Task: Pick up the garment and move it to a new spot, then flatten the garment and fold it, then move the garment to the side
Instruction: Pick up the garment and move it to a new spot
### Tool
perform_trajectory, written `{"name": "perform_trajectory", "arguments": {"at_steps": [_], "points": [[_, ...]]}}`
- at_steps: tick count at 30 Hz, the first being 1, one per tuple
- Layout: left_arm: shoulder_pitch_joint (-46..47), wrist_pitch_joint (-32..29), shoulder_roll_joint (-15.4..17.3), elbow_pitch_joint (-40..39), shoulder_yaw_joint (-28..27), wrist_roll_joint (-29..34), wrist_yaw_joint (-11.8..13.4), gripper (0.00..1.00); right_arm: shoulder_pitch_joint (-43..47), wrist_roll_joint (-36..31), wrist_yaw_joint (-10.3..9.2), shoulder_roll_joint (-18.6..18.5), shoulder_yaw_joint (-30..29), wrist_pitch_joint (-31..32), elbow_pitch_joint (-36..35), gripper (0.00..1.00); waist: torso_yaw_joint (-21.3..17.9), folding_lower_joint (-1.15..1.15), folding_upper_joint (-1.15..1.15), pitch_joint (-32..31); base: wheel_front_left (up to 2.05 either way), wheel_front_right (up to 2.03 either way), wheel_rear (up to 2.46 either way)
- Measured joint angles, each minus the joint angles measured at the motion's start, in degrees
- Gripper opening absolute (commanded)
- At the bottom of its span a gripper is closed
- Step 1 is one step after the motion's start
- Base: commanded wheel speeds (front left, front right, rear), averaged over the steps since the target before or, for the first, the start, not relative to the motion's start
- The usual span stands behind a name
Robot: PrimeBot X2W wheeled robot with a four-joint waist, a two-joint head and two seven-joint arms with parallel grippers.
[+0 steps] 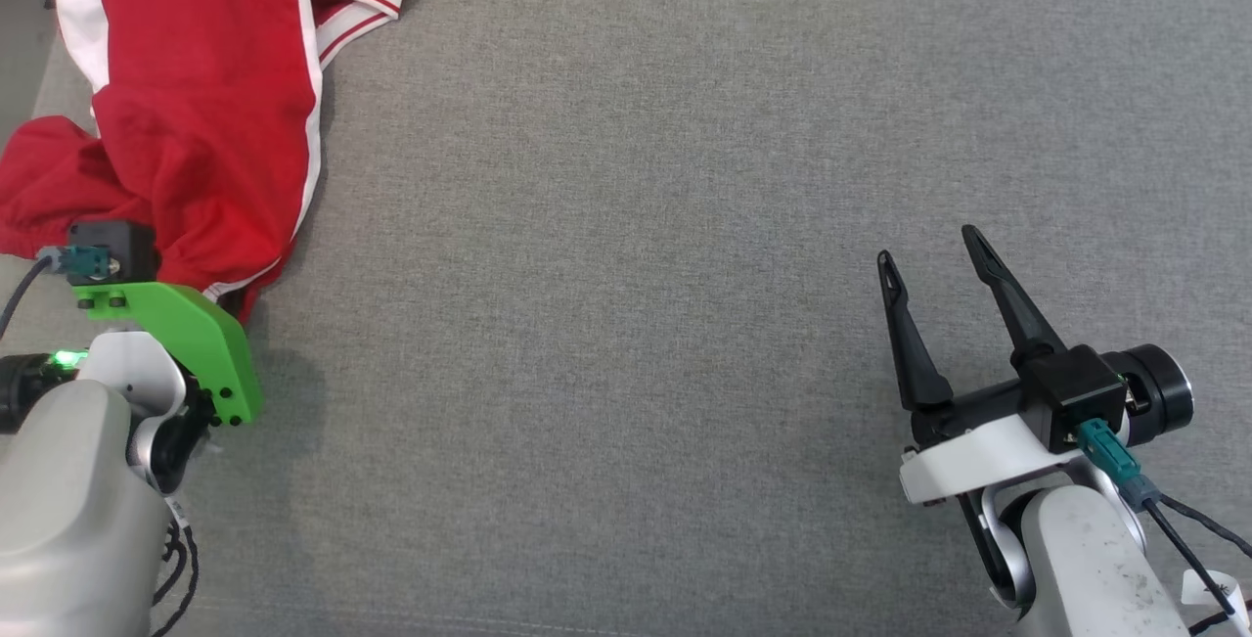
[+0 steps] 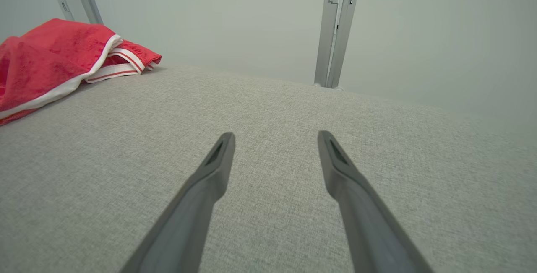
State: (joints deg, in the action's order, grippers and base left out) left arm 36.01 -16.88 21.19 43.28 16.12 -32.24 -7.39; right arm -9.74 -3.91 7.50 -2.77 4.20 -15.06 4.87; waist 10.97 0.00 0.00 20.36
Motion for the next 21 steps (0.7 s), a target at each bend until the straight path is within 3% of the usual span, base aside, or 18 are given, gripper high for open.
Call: {"name": "perform_trajectory", "arguments": {"at_steps": [9,16,21], "points": [[4.44,2.75,5.56,-3.36,2.48,0.56,0.0,0.0,1.06,1.31,0.0,0.0,-0.51,0.0,0.46,1.0,0.37,0.0,0.0,-3.65,0.0,0.0,0.0],[8.22,0.1,9.62,-10.56,6.37,0.76,0.0,0.0,3.16,3.3,0.01,-0.01,-1.09,0.0,1.18,1.0,0.61,0.0,0.0,-8.26,0.0,0.0,0.0],[10.63,-2.25,10.44,-16.66,10.01,0.62,0.0,0.0,4.99,4.35,0.01,-0.01,-1.94,0.0,1.51,1.0,0.36,0.0,0.0,-11.77,0.0,0.0,0.0]]}}
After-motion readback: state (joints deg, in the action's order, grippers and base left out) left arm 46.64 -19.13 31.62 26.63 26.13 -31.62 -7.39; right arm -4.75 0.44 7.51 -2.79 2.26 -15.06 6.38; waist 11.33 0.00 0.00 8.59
